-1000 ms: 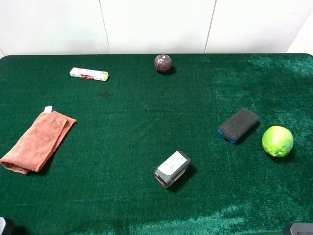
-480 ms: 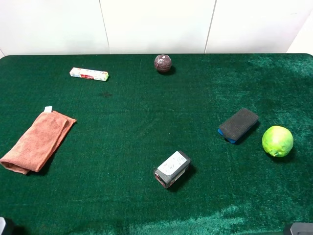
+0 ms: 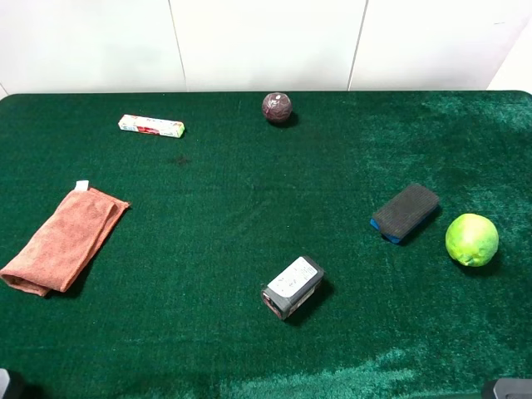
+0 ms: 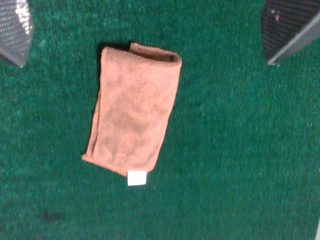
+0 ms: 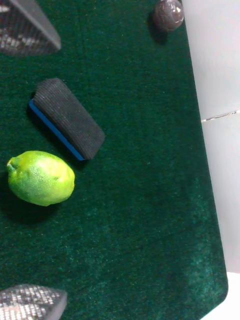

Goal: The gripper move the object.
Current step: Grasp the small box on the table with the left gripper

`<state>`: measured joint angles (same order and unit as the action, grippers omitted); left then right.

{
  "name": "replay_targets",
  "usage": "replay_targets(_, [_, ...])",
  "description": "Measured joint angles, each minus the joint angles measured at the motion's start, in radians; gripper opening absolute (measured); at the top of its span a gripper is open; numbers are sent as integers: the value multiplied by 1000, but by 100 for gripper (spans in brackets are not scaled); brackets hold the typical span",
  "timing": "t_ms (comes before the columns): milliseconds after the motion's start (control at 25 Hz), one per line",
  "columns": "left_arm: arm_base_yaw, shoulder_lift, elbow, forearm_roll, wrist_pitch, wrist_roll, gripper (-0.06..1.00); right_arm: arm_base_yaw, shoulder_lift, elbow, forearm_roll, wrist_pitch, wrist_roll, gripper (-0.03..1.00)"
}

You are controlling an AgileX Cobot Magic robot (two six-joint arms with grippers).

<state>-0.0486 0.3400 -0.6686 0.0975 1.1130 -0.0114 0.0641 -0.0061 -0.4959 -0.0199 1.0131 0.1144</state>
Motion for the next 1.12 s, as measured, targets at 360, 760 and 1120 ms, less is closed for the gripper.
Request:
replay_targets(360, [0,271,-137,0,50,-18,91,0,0,0,0,0,0,70])
replay_targets(760, [-38,519,-231,-66,49,37,91,0,0,0,0,0,0,70])
replay_targets(1120, [-245,739,-267,-46,46,33,91,0,0,0,0,0,0,70])
